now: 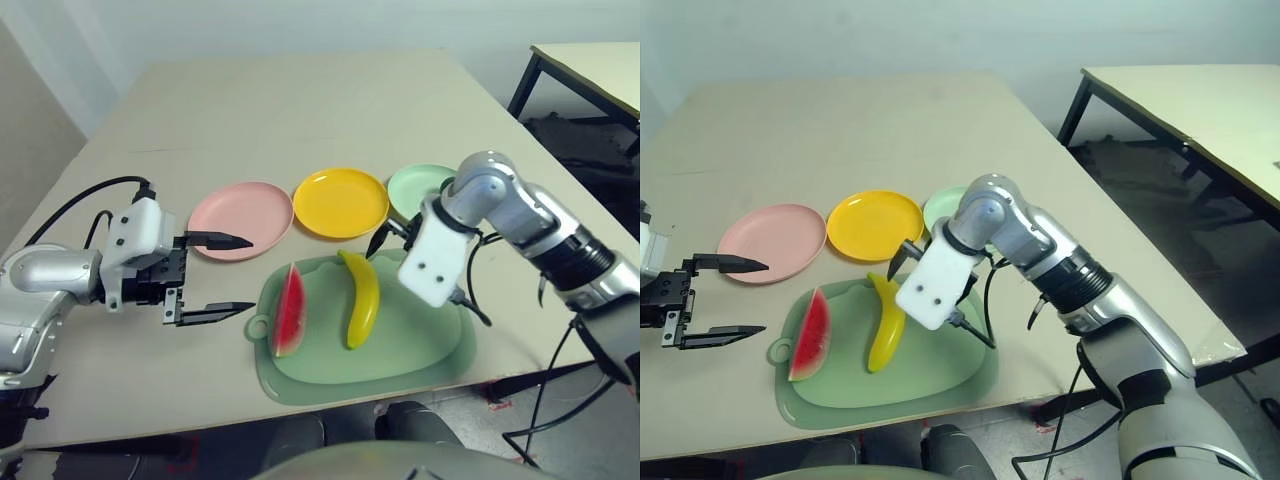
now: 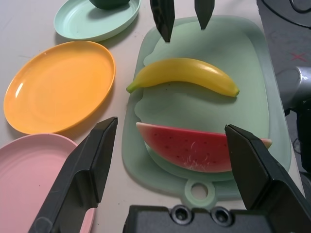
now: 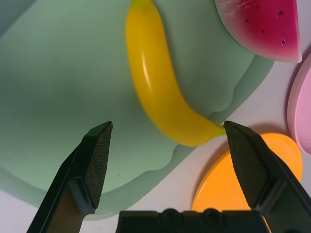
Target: Place the fruits into color-matched plates.
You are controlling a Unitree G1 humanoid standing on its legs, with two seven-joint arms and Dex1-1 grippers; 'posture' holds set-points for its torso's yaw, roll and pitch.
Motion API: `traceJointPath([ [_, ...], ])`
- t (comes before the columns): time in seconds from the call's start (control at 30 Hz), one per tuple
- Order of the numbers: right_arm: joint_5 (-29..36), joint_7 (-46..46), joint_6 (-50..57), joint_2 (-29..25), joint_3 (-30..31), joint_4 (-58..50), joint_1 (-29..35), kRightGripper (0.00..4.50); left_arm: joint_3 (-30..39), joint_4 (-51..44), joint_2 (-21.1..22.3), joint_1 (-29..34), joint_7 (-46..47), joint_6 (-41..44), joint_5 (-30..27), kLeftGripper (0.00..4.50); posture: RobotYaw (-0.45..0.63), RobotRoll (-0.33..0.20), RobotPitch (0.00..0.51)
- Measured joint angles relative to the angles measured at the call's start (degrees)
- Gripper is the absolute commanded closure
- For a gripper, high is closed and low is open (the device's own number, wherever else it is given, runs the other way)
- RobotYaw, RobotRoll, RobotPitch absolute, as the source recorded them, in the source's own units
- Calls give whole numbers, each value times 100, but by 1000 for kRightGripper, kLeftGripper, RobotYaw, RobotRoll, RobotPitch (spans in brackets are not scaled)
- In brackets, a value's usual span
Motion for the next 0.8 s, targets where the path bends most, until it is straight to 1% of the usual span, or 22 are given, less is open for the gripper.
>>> traceJointPath([
  [0.27, -529, -310, -36, 490, 238, 543, -14, 19, -5, -88, -34, -5, 161, 126, -7, 0, 39, 0, 1],
  [0.53, -937, -436, -195, 547, 596, 926, 117, 19, -19, -179, -43, -17, 229, 164, -6, 0, 55, 0, 0],
  [0.73, -1015, -443, -217, 565, 601, 1006, 137, 19, -18, -261, -73, -16, 310, 164, -6, 0, 64, 0, 1],
  [0.8, -1015, -421, -174, 533, 594, 990, 167, 308, -18, -270, -74, -12, 332, 164, -7, 0, 64, 0, 2],
])
